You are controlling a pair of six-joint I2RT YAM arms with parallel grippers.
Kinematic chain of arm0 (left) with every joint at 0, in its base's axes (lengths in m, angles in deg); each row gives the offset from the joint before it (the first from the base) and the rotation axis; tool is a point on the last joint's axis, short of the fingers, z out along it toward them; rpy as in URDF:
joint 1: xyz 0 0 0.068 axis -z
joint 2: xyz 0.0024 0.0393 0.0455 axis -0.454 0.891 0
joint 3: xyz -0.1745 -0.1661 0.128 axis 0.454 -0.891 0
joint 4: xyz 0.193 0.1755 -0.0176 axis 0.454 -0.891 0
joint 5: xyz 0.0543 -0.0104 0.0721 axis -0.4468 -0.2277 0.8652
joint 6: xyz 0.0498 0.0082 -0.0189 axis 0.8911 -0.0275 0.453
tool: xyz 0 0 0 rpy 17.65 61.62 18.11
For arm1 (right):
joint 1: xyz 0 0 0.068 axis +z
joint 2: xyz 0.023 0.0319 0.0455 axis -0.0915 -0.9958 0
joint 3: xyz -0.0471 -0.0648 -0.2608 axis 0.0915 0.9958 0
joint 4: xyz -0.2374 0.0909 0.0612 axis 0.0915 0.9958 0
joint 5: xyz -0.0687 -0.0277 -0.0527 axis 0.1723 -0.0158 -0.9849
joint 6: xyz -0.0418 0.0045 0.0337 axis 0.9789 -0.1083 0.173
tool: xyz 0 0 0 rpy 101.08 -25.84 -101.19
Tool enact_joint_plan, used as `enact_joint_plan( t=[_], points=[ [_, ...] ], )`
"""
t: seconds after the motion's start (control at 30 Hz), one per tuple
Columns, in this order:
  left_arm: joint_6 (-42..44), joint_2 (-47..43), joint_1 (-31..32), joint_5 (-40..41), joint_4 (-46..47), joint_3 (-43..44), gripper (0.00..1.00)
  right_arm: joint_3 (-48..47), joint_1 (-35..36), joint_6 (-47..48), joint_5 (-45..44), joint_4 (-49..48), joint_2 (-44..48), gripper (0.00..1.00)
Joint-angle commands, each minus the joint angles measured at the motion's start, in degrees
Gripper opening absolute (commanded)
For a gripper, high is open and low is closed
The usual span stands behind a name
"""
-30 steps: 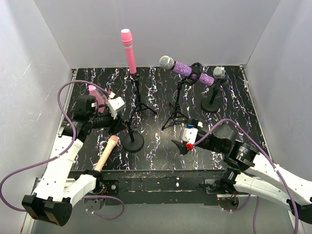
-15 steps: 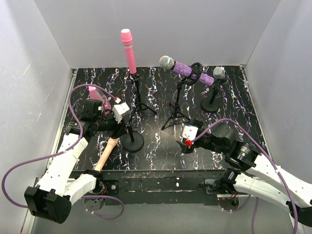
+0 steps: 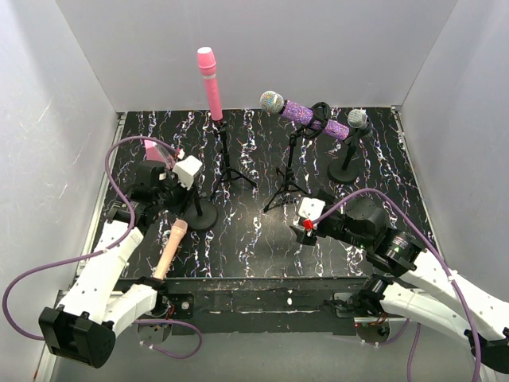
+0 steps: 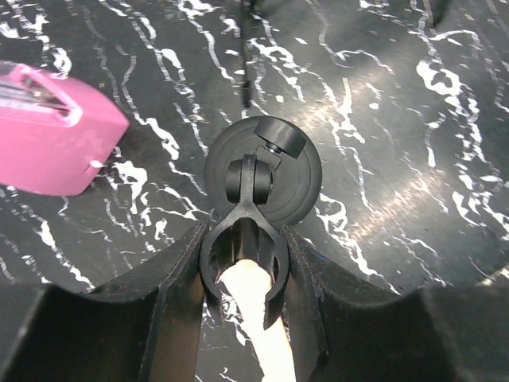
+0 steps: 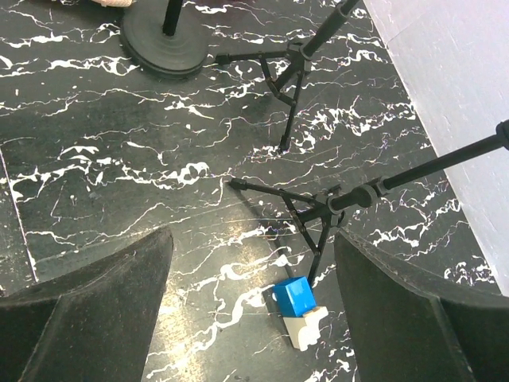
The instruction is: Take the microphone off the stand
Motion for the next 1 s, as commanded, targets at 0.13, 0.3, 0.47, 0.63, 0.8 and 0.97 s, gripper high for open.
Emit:
enact_joint_plan(
  t=[0.13, 0.3, 0.47, 0.63, 0.8, 0.97],
  points=[
    [0.23, 2.17, -1.84, 15.92, 12.13, -2.61, 0.0, -4.95, -2.02, -4.7, -0.94, 1.58, -0.02, 0.89],
    [0.06, 4.01, -2.28, 16.36, 14.33, -1.91, 0.0, -5.3, -3.34, -6.2, -0.41, 3.08, 0.33, 0.89],
    [0.32, 5.25, -2.46, 16.98, 14.78, -1.12, 0.1, -5.3, -4.57, -7.43, 0.38, 2.99, 0.07, 0.88],
    [-1.61, 4.55, -2.46, 12.51, 10.57, 1.68, 0.7, -6.0, -4.83, -7.69, 1.08, 3.6, -0.11, 0.89],
    [-6.09, 2.79, -2.46, -2.6, 3.8, 10.03, 0.98, -8.89, -4.83, -7.25, 5.11, 5.63, -1.16, 0.89],
    [-12.41, 3.75, -2.46, -7.81, 3.17, 16.89, 0.98, -16.18, -4.05, -11.29, 7.33, 1.25, -10.36, 0.83]
  ],
)
